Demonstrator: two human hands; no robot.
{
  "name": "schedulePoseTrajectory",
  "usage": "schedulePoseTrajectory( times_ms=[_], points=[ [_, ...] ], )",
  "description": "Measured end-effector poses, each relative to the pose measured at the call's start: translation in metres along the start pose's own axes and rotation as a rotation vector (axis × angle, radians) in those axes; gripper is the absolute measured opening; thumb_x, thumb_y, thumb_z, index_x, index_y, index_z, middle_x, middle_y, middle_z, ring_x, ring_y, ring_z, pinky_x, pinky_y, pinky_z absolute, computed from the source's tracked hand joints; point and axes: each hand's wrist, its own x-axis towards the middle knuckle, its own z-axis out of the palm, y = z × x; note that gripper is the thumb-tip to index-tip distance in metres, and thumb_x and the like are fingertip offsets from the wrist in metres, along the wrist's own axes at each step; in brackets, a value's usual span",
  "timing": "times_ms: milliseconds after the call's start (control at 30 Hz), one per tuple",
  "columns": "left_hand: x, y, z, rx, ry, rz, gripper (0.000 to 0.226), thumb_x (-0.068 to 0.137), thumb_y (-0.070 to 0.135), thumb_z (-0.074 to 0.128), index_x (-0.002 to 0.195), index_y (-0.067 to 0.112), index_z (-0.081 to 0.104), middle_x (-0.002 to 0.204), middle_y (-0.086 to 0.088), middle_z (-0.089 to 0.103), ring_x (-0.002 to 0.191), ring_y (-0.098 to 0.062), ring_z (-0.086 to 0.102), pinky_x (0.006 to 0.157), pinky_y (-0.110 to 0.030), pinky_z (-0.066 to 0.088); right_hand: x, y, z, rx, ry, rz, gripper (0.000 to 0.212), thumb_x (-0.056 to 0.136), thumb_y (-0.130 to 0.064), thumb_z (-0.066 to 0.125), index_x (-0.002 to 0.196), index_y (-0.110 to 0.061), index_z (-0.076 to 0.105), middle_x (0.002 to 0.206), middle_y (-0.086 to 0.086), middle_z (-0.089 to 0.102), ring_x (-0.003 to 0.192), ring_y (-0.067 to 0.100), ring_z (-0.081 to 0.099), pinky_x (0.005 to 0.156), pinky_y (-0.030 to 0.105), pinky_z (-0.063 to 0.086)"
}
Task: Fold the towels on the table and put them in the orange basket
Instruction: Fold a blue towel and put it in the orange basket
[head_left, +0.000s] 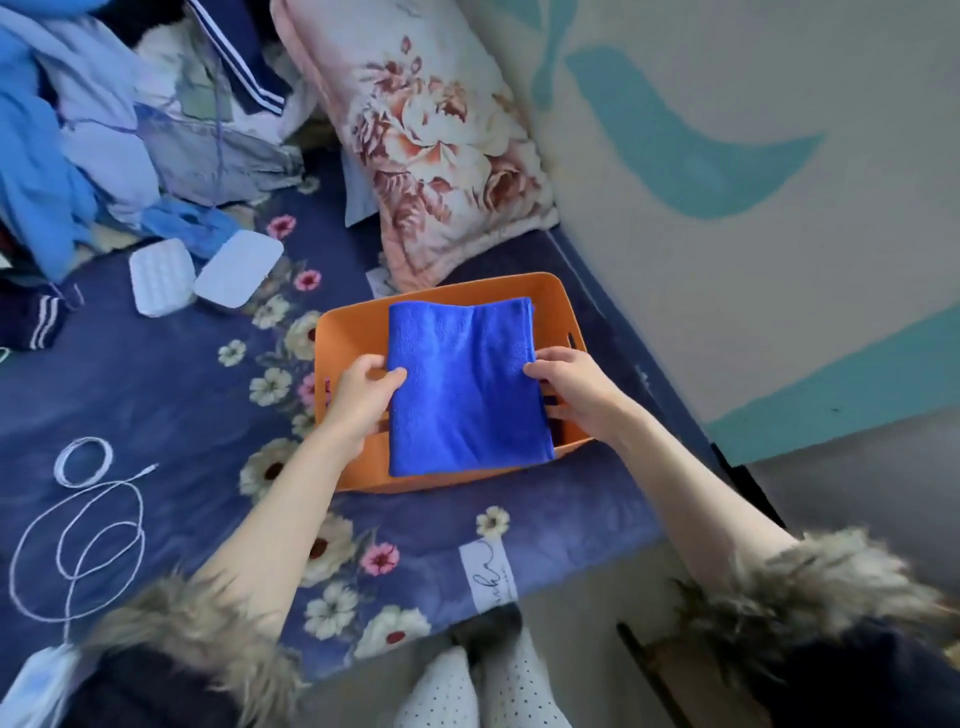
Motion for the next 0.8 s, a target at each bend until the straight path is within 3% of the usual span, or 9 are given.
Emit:
schedulePoseTrajectory(
  times_ms=[167, 267, 367, 467, 567, 700, 800],
  points=[
    [0.061, -0.034, -0.005, 0.091, 0.116, -0.125, 0.032, 0.095, 0.022, 0.052, 0.125, 0.016, 0.046, 0.113, -0.005, 0.054, 0.091, -0.021, 0.054, 0.055, -0.026, 0.041, 0.068, 0.004, 0.032, -0.086, -0.059, 0.114, 0.028, 0.090, -0.012, 0.056, 0.117, -0.011, 0.057, 0.110, 0.006, 0.060, 0.099, 0.021, 0.056, 0.078, 0.034, 0.046],
    [0.099, -0.070, -0.004, 0.202, 0.191, -0.193, 0.027, 0.093, 0.021, 0.054, 0.117, 0.012, 0.050, 0.105, -0.002, 0.053, 0.090, -0.024, 0.056, 0.067, -0.034, 0.050, 0.111, 0.026, 0.052, -0.116, -0.069, 0.200, 0.029, 0.089, -0.010, 0.055, 0.117, -0.011, 0.057, 0.104, 0.006, 0.061, 0.088, 0.019, 0.056, 0.066, 0.030, 0.046],
    [0.130, -0.100, -0.001, 0.387, 0.242, -0.202, 0.013, 0.091, 0.020, 0.055, 0.103, 0.015, 0.054, 0.105, -0.011, 0.062, 0.096, -0.032, 0.061, 0.080, -0.043, 0.054, 0.148, 0.051, 0.071, -0.145, -0.059, 0.264, 0.026, 0.089, -0.009, 0.054, 0.115, -0.011, 0.055, 0.099, 0.004, 0.059, 0.083, 0.019, 0.054, 0.071, 0.033, 0.046],
    [0.152, -0.117, -0.001, 0.564, 0.250, -0.182, 0.022, 0.093, 0.018, 0.051, 0.112, 0.008, 0.054, 0.114, -0.018, 0.061, 0.104, -0.036, 0.058, 0.086, -0.038, 0.046, 0.177, 0.070, 0.089, -0.166, -0.060, 0.288, 0.023, 0.091, -0.010, 0.054, 0.113, -0.014, 0.052, 0.091, 0.001, 0.057, 0.077, 0.015, 0.053, 0.079, 0.038, 0.048],
    [0.163, -0.120, 0.003, 0.690, 0.261, -0.143, 0.027, 0.095, 0.017, 0.047, 0.119, 0.005, 0.049, 0.123, -0.020, 0.055, 0.114, -0.039, 0.051, 0.090, -0.040, 0.039, 0.198, 0.086, 0.102, -0.181, -0.051, 0.279, 0.024, 0.091, -0.011, 0.054, 0.115, -0.013, 0.054, 0.093, 0.001, 0.058, 0.082, 0.014, 0.055, 0.074, 0.037, 0.049],
    [0.166, -0.121, 0.009, 0.863, 0.257, -0.089, 0.027, 0.097, 0.016, 0.043, 0.121, 0.002, 0.043, 0.126, -0.021, 0.048, 0.112, -0.043, 0.050, 0.086, -0.047, 0.039, 0.217, 0.104, 0.114, -0.138, -0.043, 0.329, 0.022, 0.091, -0.010, 0.054, 0.112, -0.012, 0.057, 0.094, 0.001, 0.061, 0.081, 0.014, 0.058, 0.062, 0.028, 0.047],
    [0.171, -0.124, 0.010, 0.909, 0.225, -0.117, 0.031, 0.095, 0.007, 0.044, 0.124, 0.002, 0.037, 0.127, -0.022, 0.046, 0.110, -0.044, 0.052, 0.085, -0.048, 0.040, 0.229, 0.117, 0.118, -0.161, -0.034, 0.383, 0.024, 0.090, -0.012, 0.055, 0.114, -0.013, 0.057, 0.111, 0.006, 0.064, 0.099, 0.022, 0.061, 0.074, 0.034, 0.052]
  ],
)
